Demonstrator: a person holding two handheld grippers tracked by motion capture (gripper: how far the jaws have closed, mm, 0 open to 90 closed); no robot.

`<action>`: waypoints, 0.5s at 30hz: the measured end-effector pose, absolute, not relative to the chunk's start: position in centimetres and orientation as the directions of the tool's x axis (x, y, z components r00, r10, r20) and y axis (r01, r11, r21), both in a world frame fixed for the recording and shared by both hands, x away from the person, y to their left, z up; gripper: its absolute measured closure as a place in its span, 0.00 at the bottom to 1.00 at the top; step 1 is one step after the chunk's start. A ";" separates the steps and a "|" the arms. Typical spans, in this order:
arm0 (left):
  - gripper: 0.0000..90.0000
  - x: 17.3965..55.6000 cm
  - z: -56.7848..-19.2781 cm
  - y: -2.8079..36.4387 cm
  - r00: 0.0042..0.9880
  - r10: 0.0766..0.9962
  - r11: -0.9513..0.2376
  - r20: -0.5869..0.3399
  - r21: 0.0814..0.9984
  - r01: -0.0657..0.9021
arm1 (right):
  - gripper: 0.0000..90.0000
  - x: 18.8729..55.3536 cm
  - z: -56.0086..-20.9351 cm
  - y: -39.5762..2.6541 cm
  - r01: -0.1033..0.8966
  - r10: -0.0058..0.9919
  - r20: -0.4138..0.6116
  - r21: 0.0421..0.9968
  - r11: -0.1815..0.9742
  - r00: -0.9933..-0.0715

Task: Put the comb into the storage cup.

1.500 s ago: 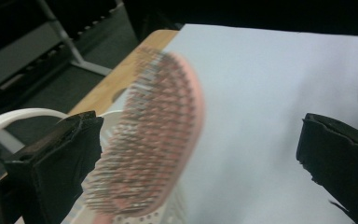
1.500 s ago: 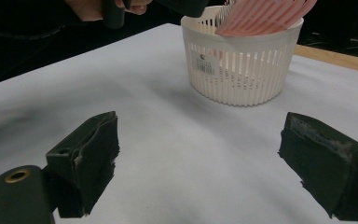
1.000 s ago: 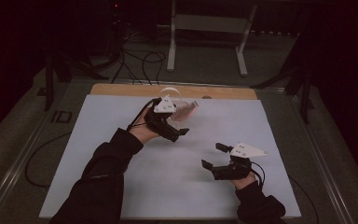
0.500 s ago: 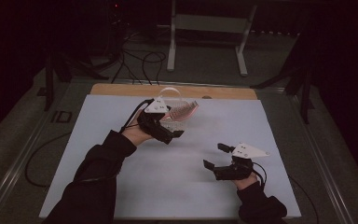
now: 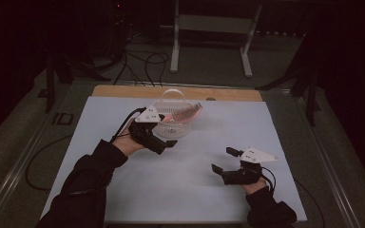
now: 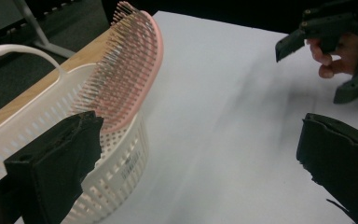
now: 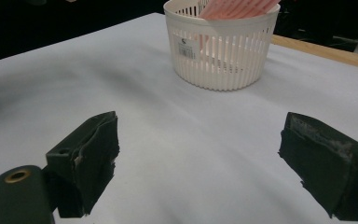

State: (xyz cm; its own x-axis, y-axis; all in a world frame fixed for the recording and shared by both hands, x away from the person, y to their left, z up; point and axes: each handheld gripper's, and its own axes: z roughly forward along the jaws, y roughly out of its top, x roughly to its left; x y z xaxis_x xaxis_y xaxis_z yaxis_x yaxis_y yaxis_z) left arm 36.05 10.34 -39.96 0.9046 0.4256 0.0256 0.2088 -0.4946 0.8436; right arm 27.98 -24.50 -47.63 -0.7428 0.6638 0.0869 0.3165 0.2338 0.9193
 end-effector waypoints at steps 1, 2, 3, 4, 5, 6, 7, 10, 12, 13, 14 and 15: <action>0.00 35.9 -40.0 10.5 0.904 0.426 -0.499 0.030 0.841 0.208 | 0.13 28.0 -47.6 -24.5 0.313 0.663 0.085 0.921 0.233 -0.744; 0.00 35.7 -40.2 10.7 0.904 0.427 -0.496 0.023 0.842 0.213 | 0.13 28.0 -47.6 -24.5 0.307 0.663 0.078 0.922 0.237 -0.745; 0.00 35.6 -40.3 10.9 0.904 0.427 -0.497 0.020 0.841 0.216 | 0.13 28.0 -47.6 -24.5 0.303 0.662 0.075 0.923 0.237 -0.746; 0.00 35.4 -40.4 11.1 0.902 0.431 -0.501 0.025 0.838 0.216 | 0.13 28.0 -47.6 -24.5 0.300 0.662 0.073 0.924 0.236 -0.746; 0.00 35.3 -40.6 11.3 0.902 0.432 -0.498 0.019 0.839 0.221 | 0.13 27.9 -47.6 -24.5 0.300 0.664 0.071 0.924 0.237 -0.745; 0.00 35.2 -40.7 11.5 0.901 0.434 -0.502 0.020 0.836 0.223 | 0.13 27.9 -47.6 -24.4 0.296 0.665 0.067 0.925 0.238 -0.744; 0.00 35.0 -40.8 11.7 0.900 0.436 -0.508 0.025 0.832 0.223 | 0.12 28.0 -47.6 -24.4 0.293 0.664 0.067 0.927 0.236 -0.745; 0.00 34.3 -41.2 12.5 0.897 0.442 -0.504 0.015 0.831 0.235 | 0.12 28.0 -47.6 -24.4 0.289 0.663 0.062 0.927 0.238 -0.746; 0.00 34.0 -41.4 13.0 0.894 0.447 -0.506 0.016 0.829 0.238 | 0.12 28.0 -47.6 -24.4 0.290 0.667 0.062 0.927 0.237 -0.742; 0.00 33.8 -41.5 13.3 0.893 0.450 -0.503 0.011 0.829 0.243 | 0.12 28.0 -47.6 -24.4 0.295 0.668 0.068 0.926 0.234 -0.741; 0.00 33.8 -41.5 13.3 0.893 0.450 -0.503 0.011 0.829 0.243 | 0.12 28.0 -47.6 -24.4 0.295 0.668 0.068 0.926 0.234 -0.741; 0.00 33.4 -41.6 13.9 0.887 0.461 -0.504 0.012 0.826 0.251 | 0.12 28.0 -47.6 -24.4 0.295 0.667 0.068 0.927 0.233 -0.742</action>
State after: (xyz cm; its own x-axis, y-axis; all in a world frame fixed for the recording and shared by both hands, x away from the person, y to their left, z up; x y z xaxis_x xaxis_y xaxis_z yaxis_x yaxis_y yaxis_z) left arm 33.36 13.94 -41.63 0.8873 0.4610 0.0120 0.2508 -0.5042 0.8264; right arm 28.01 -24.39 -47.63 -0.7420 0.6669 0.0682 0.2948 0.2333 0.9266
